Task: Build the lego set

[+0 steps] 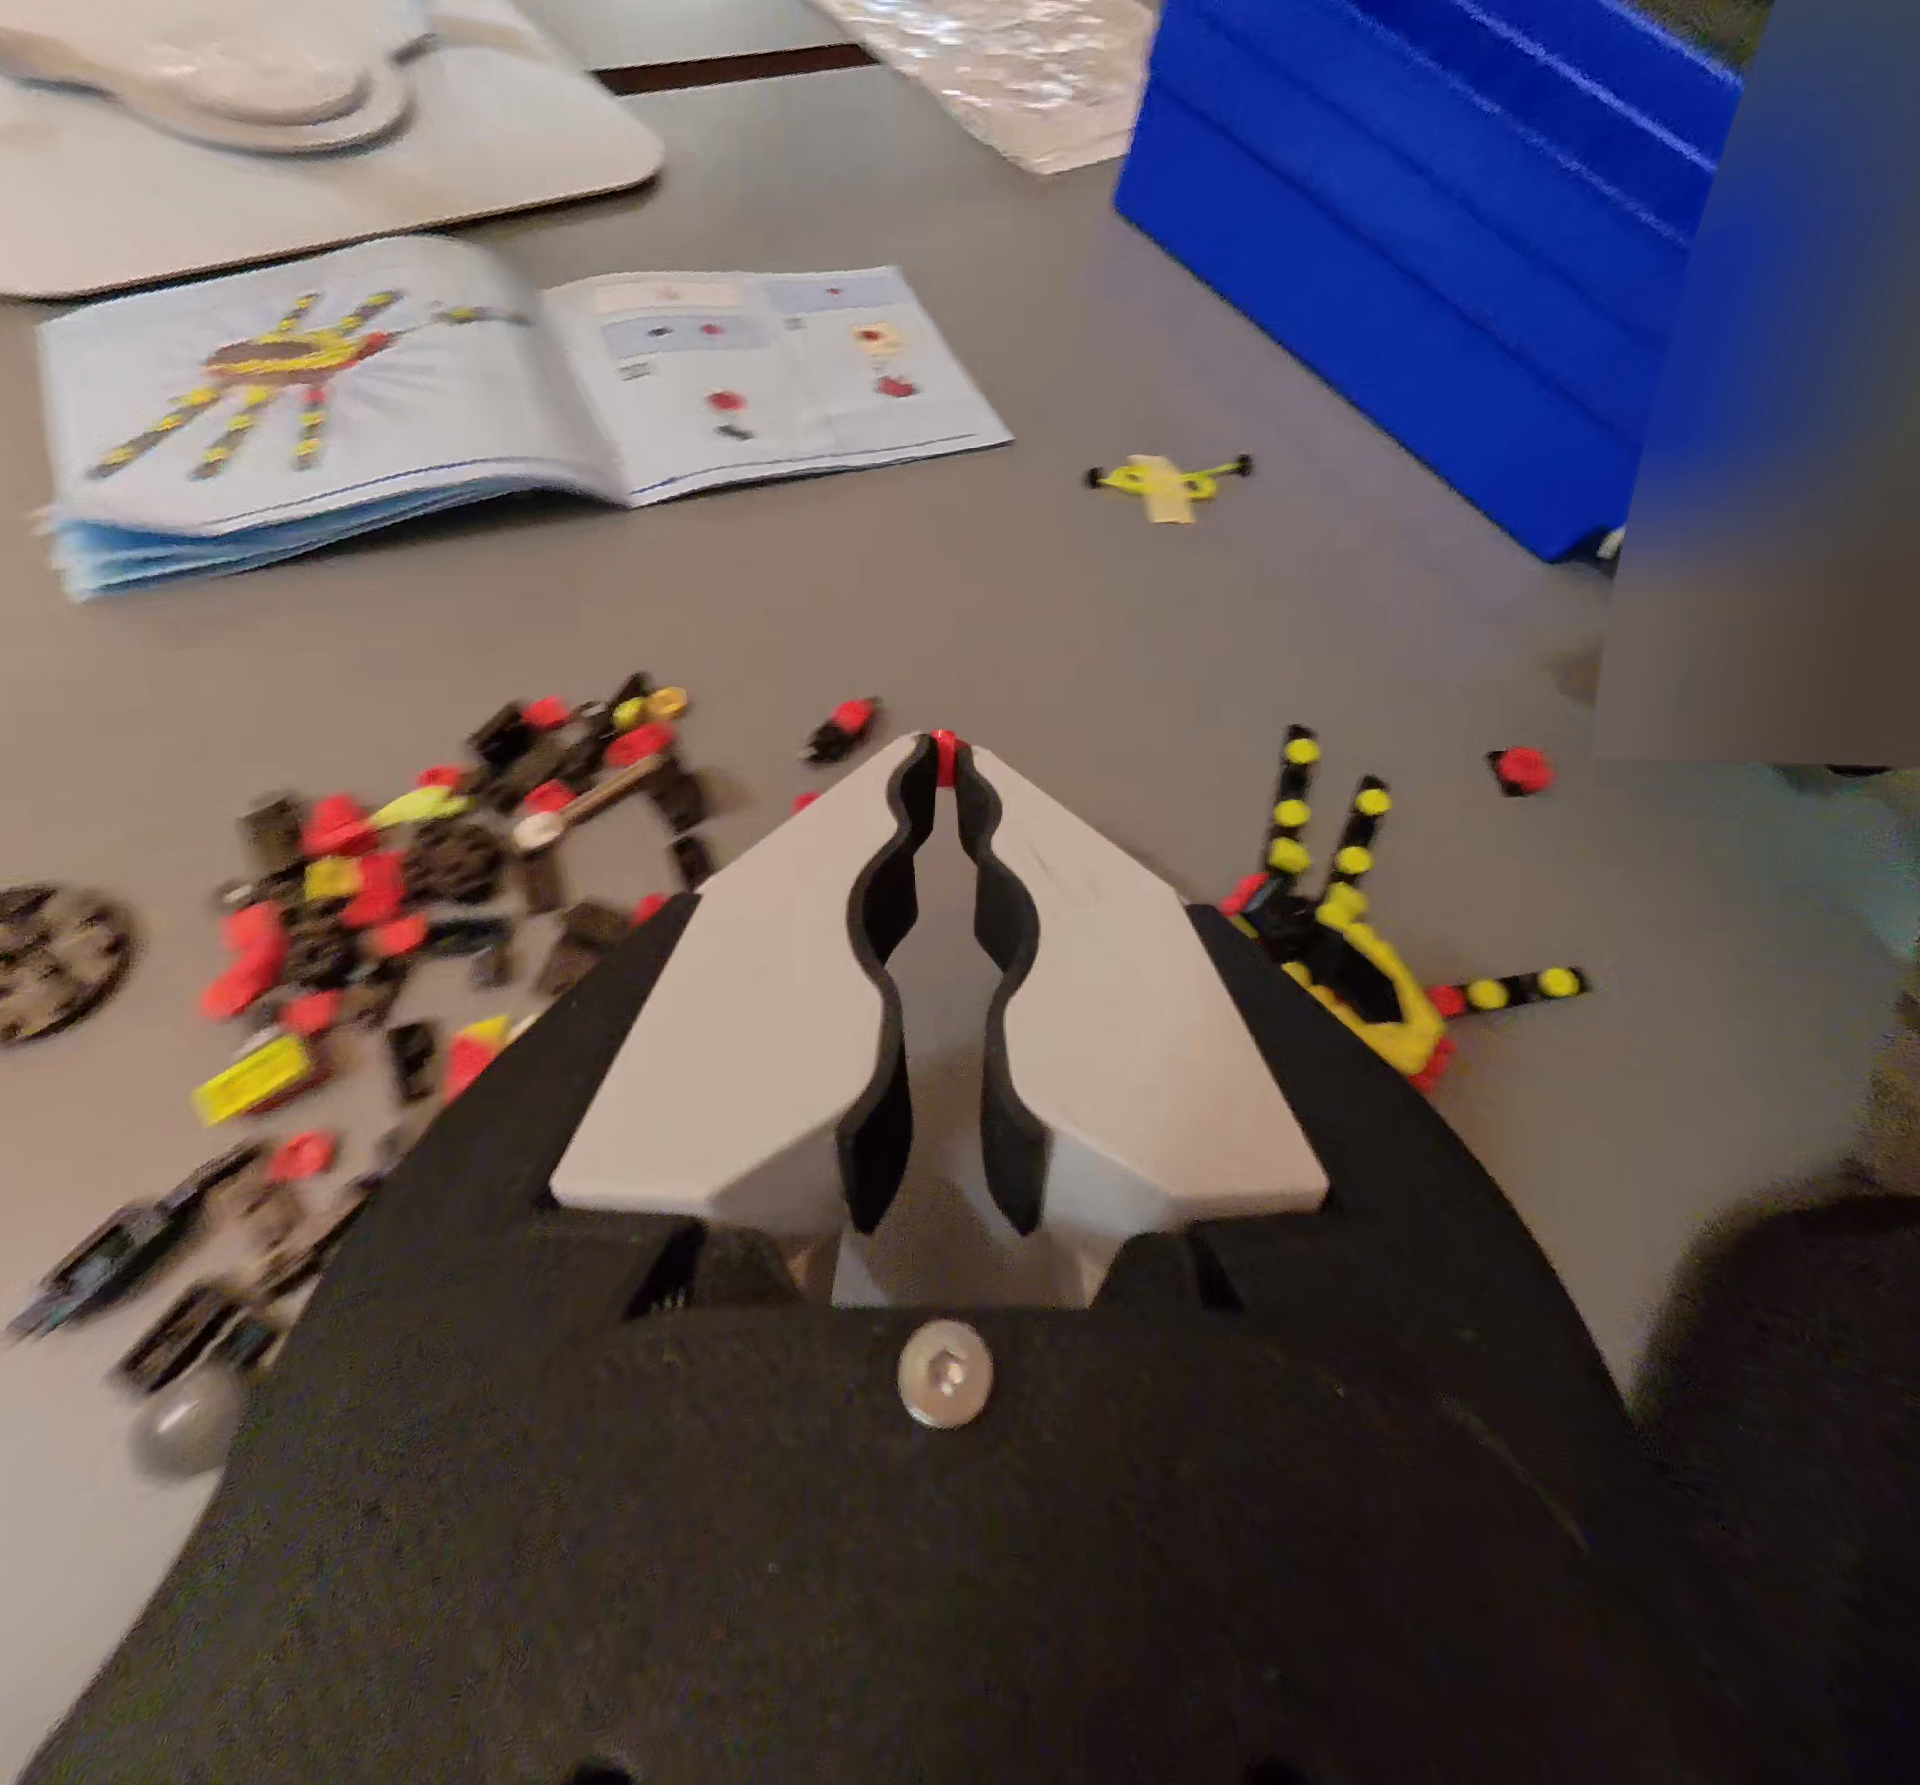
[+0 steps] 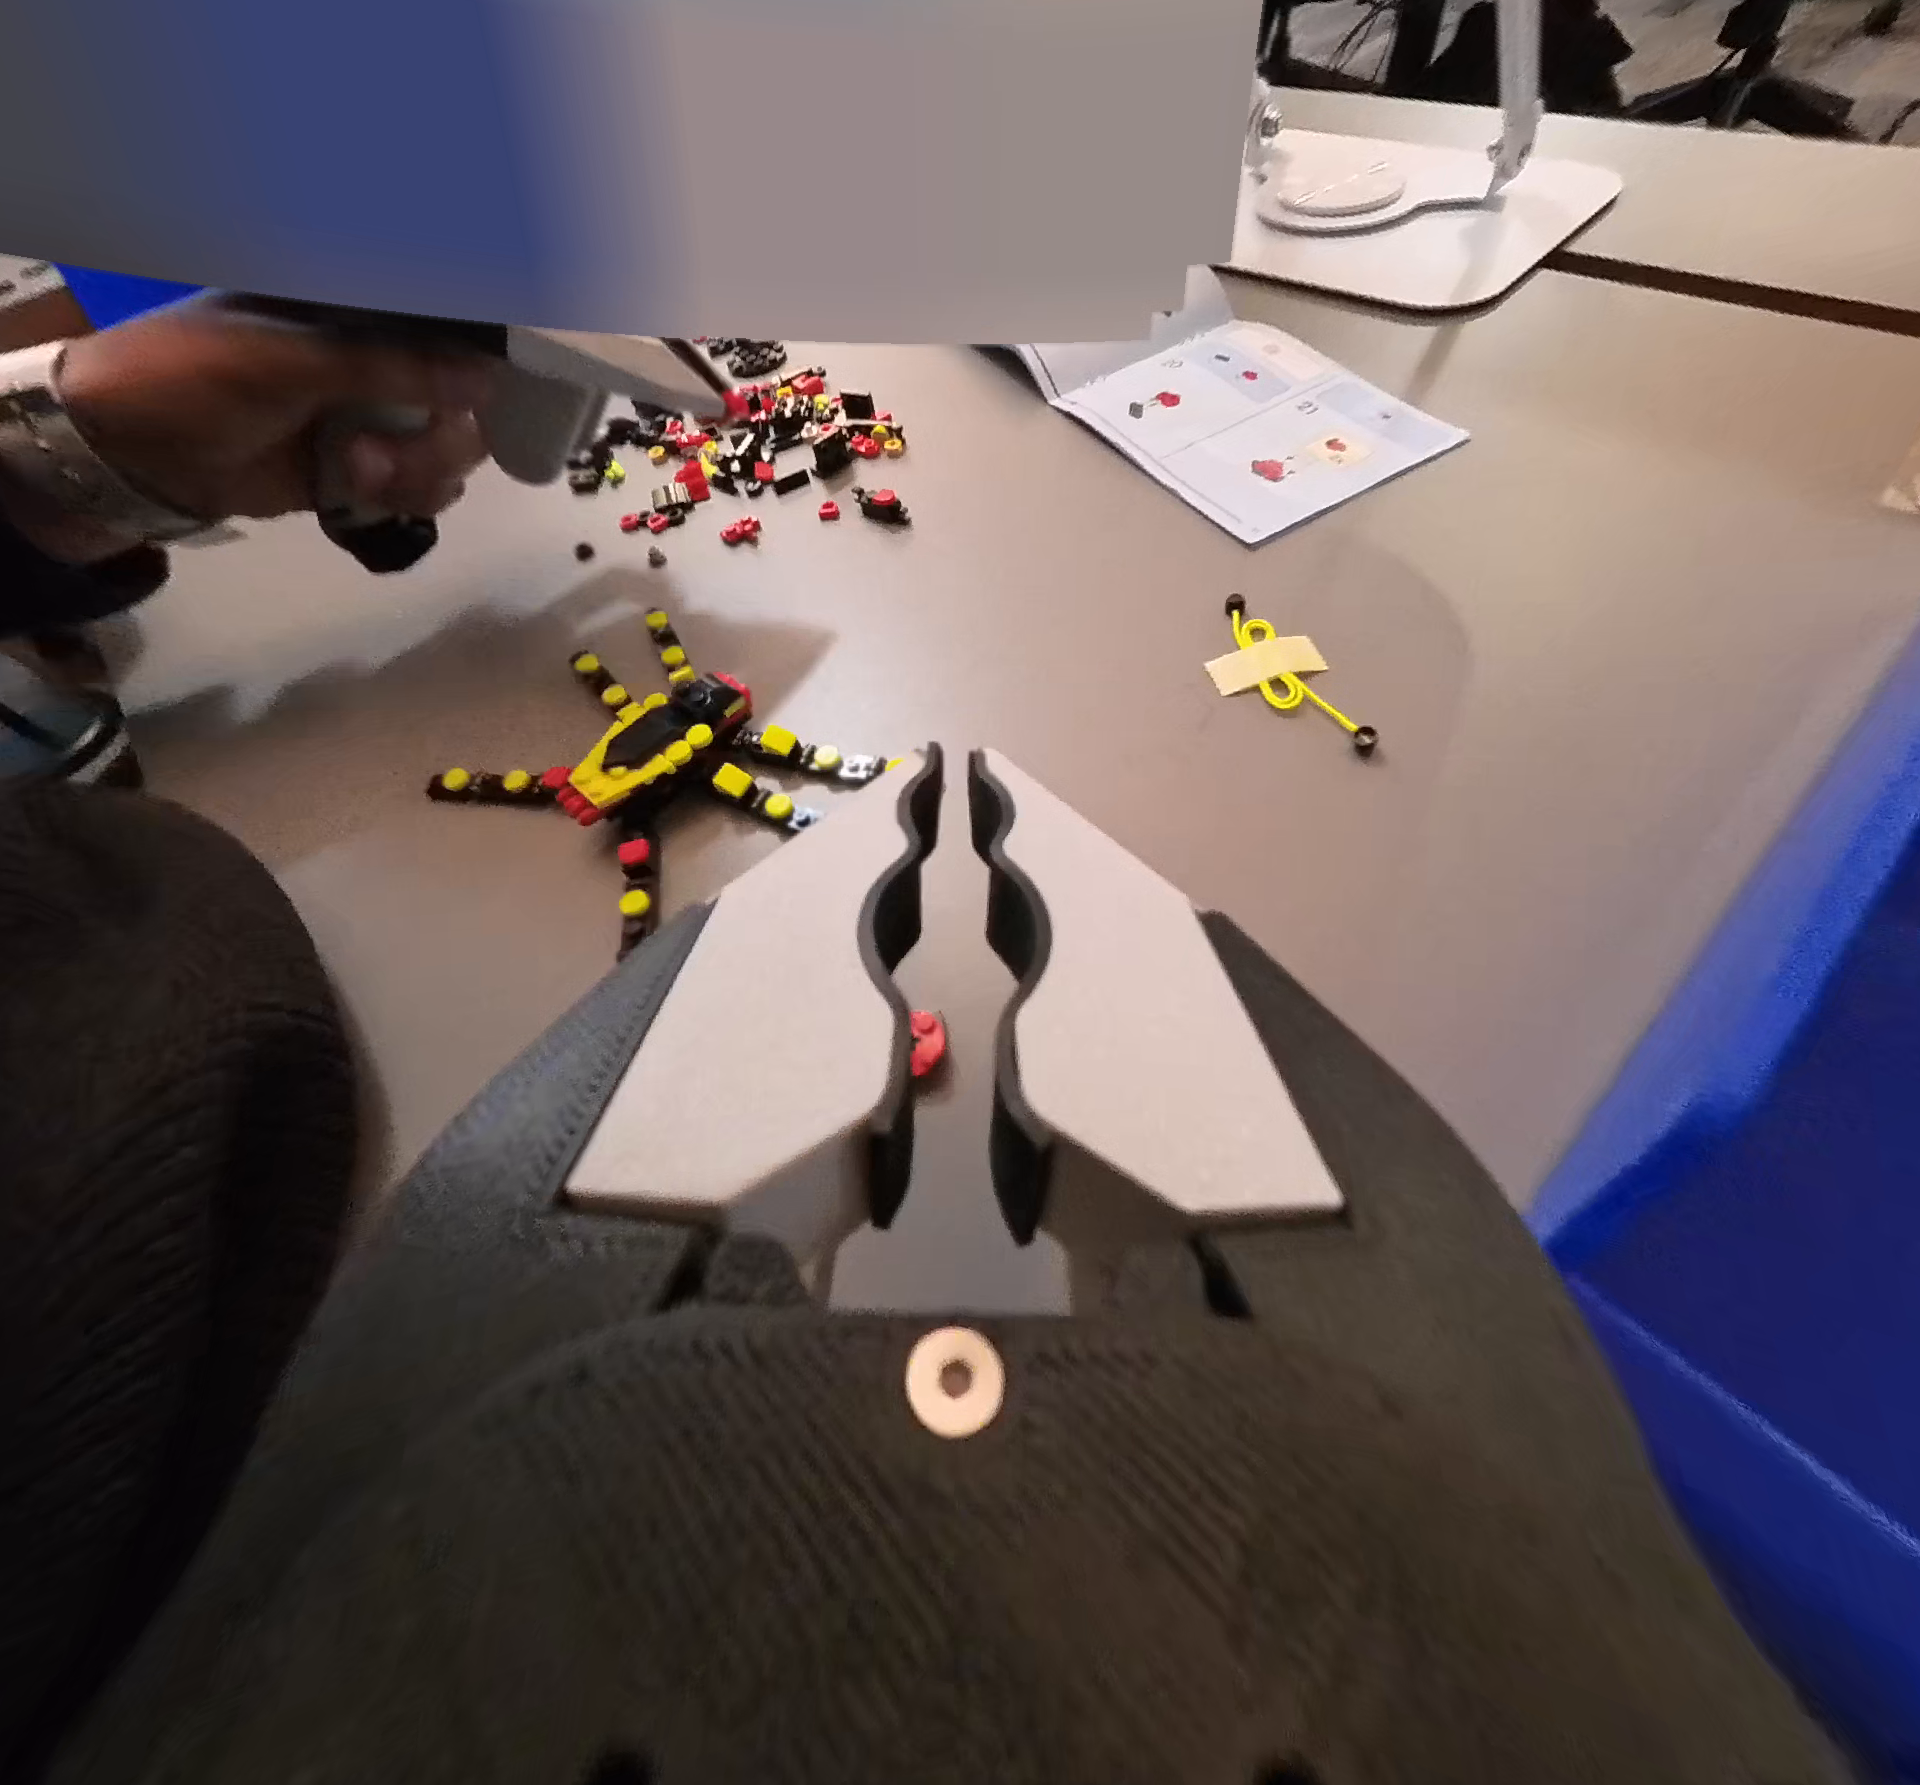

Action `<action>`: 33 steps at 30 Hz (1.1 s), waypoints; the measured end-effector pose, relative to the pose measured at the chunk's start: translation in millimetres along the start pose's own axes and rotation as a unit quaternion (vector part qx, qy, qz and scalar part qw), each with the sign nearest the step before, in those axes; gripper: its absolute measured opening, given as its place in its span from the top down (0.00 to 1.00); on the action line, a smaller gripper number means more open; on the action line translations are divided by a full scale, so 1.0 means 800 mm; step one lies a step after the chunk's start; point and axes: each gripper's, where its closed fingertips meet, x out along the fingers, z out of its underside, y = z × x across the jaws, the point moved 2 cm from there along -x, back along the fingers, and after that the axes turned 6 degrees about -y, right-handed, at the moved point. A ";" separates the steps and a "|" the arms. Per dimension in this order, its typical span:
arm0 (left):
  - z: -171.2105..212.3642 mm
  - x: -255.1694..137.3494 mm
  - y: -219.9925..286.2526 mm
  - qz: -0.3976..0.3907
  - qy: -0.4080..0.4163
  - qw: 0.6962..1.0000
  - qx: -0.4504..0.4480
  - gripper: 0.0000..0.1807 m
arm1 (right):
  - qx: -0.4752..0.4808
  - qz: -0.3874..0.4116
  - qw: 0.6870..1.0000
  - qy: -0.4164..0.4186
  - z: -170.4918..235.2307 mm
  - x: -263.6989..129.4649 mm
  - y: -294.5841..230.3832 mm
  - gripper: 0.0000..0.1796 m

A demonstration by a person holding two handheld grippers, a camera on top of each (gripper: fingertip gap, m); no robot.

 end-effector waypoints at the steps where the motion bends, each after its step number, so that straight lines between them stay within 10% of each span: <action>1: -0.004 0.007 0.016 0.013 -0.001 1.000 0.009 1.00 | 0.007 0.000 1.000 0.005 -0.001 -0.004 0.001 0.98; 8: -0.017 0.078 0.137 0.102 -0.071 0.988 0.094 1.00 | 0.035 0.055 0.997 0.050 -0.005 -0.055 0.024 0.98; 14: -0.007 0.153 0.166 0.017 -0.156 0.947 0.280 1.00 | 0.053 0.045 0.994 0.089 -0.013 -0.080 0.012 0.98; 33: 0.006 0.167 0.202 0.086 -0.194 0.951 0.224 0.93 | 0.097 0.048 0.991 0.084 0.004 -0.090 0.021 0.97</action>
